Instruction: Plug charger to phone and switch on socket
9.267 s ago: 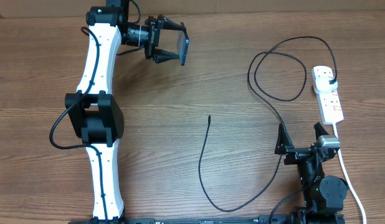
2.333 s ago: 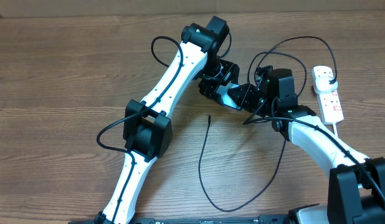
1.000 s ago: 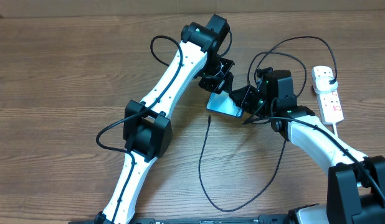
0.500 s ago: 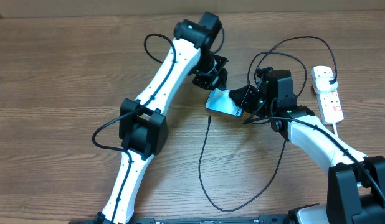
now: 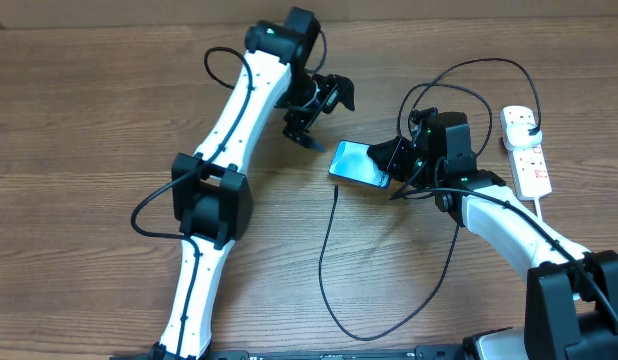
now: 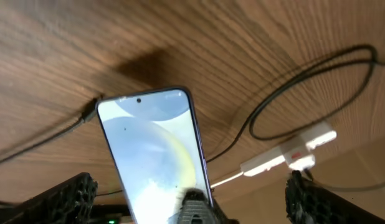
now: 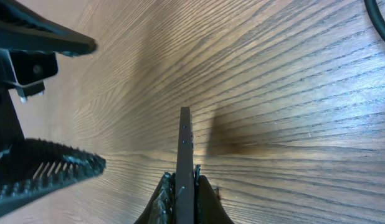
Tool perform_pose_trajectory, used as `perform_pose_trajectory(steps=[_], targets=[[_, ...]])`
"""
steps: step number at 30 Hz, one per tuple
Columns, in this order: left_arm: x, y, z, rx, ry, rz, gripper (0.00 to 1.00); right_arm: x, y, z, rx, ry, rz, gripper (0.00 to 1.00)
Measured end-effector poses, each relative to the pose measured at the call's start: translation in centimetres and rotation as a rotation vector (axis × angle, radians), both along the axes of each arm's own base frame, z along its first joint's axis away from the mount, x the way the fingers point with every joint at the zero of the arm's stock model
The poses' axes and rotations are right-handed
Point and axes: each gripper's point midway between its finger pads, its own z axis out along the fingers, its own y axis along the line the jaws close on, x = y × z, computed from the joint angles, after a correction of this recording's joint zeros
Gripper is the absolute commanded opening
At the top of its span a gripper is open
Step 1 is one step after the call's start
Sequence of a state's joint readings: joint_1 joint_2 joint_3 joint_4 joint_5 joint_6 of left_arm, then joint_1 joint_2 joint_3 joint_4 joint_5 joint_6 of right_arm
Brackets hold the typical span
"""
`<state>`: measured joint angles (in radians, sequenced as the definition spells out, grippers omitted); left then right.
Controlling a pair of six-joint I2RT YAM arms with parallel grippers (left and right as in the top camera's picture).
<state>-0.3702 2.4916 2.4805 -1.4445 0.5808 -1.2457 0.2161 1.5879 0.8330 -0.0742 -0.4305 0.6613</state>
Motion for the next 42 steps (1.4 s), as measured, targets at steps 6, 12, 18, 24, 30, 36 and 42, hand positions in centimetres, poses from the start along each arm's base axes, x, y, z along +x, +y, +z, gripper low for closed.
perform_pose_trajectory(steps=[6, 12, 18, 24, 30, 36, 42], targets=[[0.4, 1.1, 0.8, -0.091, -0.053, -0.101, 1.00, 0.6, -1.5, 0.0, 0.034, 0.030, -0.069, 0.04], [0.6, 1.4, 1.3, -0.147, -0.089, -0.150, 1.00, 1.2, -2.7, 0.2, 0.134, 0.114, -0.205, 0.04], [1.1, 1.0, 1.6, -0.174, -0.128, -0.172, 1.00, 1.5, -2.7, 0.6, 0.290, 0.237, -0.365, 0.04], [2.1, 0.7, 2.4, -0.190, -0.187, -0.176, 1.00, 2.7, -2.5, 2.1, 0.488, 0.328, -0.519, 0.04], [2.9, 0.4, 2.7, -0.200, -0.231, -0.176, 1.00, 3.6, -2.4, 3.4, 0.625, 0.372, -0.602, 0.04], [3.9, 0.0, 3.0, -0.210, -0.266, -0.160, 1.00, 3.6, -2.3, 3.4, 0.719, 0.465, -0.685, 0.04], [4.1, -0.6, 3.0, -0.205, -0.244, -0.114, 1.00, 3.9, -2.2, 4.0, 0.809, 0.517, -0.737, 0.04]])
